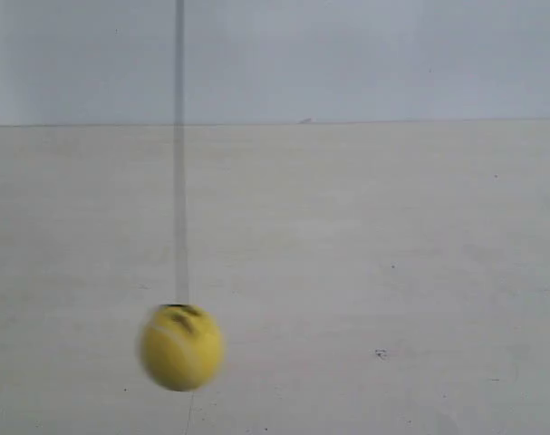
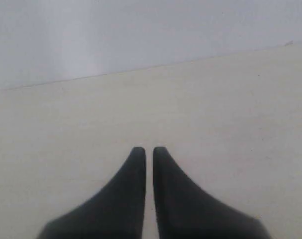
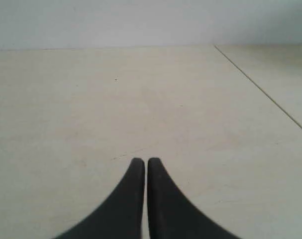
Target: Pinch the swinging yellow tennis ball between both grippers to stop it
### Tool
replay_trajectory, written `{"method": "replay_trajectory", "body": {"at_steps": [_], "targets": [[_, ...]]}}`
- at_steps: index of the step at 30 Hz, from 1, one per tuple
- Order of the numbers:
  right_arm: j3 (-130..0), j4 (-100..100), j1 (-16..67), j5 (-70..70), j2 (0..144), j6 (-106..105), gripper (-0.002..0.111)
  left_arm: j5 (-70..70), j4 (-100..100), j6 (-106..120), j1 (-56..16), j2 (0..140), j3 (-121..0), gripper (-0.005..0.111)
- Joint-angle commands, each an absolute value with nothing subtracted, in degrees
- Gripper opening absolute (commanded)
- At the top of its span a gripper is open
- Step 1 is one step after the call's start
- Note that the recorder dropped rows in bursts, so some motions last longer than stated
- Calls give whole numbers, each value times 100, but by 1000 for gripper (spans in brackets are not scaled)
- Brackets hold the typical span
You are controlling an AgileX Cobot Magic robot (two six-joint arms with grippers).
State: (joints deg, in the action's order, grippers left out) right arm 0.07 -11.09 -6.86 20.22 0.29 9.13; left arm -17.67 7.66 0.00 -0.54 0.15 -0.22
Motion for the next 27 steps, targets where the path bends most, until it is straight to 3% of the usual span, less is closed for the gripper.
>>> {"method": "replay_trajectory", "body": {"at_steps": [1,20,27], "targets": [[0,-1106,-662,1951,0,906,0,-1694,730,0,-28,0,0,5],[0,-1282,-668,1555,0,560,0,-1644,983,115,-28,0,0,5],[0,-617,-668,299,0,1485,0,-1035,958,75,-28,0,0,5]]}}
